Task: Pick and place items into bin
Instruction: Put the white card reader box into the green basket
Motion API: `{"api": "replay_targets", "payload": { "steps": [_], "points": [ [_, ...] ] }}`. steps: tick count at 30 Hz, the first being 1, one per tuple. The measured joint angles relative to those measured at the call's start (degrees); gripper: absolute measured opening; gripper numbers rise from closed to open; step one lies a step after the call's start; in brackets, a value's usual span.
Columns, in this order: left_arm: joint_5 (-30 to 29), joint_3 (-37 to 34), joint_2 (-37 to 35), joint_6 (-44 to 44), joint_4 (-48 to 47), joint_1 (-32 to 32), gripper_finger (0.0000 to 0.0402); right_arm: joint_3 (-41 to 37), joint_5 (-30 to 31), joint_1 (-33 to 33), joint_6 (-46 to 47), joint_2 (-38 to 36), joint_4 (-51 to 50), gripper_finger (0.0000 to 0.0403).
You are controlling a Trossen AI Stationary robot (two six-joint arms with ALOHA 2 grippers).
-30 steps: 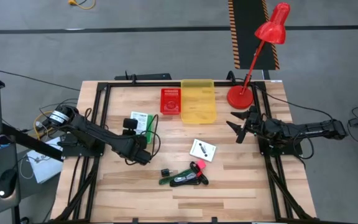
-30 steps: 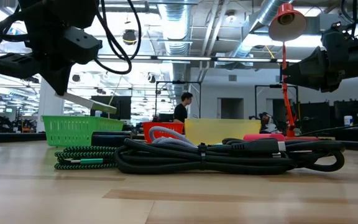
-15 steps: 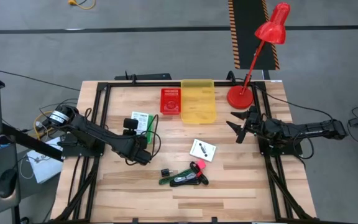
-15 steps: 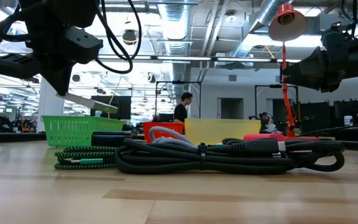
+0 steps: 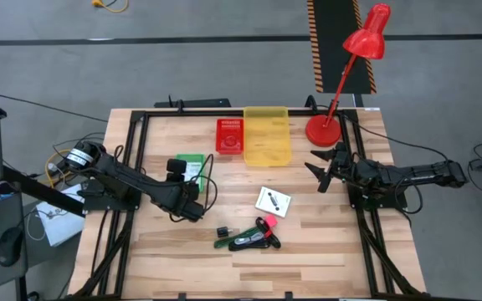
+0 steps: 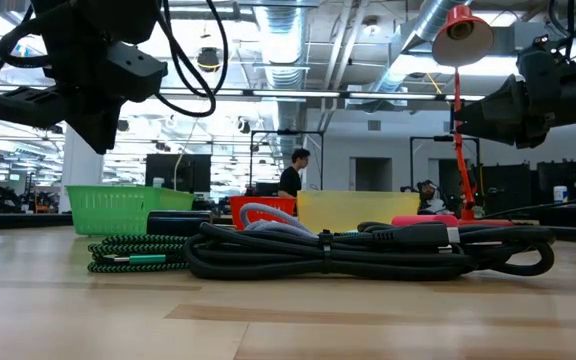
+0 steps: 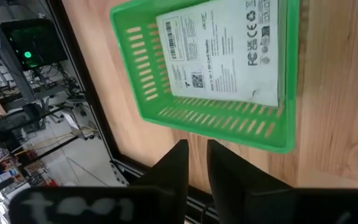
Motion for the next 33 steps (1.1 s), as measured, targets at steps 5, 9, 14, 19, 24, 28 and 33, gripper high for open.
{"api": "replay_targets", "payload": {
  "steps": [5,9,14,19,24,28,33],
  "points": [
    [-0.7,0.0,0.0,0.0,0.8,0.0,0.0052,0.0,0.0,0.0,0.0,0.0,0.0,0.0255],
    [-1.5,0.0,0.0,0.0,1.6,0.0,0.0052,0.0,0.0,0.0,0.0,0.0,0.0,0.0255],
    [-1.4,0.0,0.0,0.0,3.5,0.0,0.0052,0.0,0.0,0.0,0.0,0.0,0.0,0.0255],
    [-1.2,0.0,0.0,0.0,6.8,-0.5,0.0052,0.0,0.0,0.0,0.0,0.0,0.0,0.0255],
    [-1.0,0.0,-0.4,1.6,13.4,-1.6,0.0052,0.0,0.0,0.0,0.0,0.0,0.0,0.0255],
    [1.0,0.0,-2.0,4.3,21.3,-2.1,0.0052,0.0,0.0,0.0,0.0,0.0,0.0,0.0255],
    [6.0,0.0,-5.1,7.5,32.9,-2.2,0.0052,0.0,0.0,0.0,0.0,0.0,0.0,0.0255]
  ]
}}
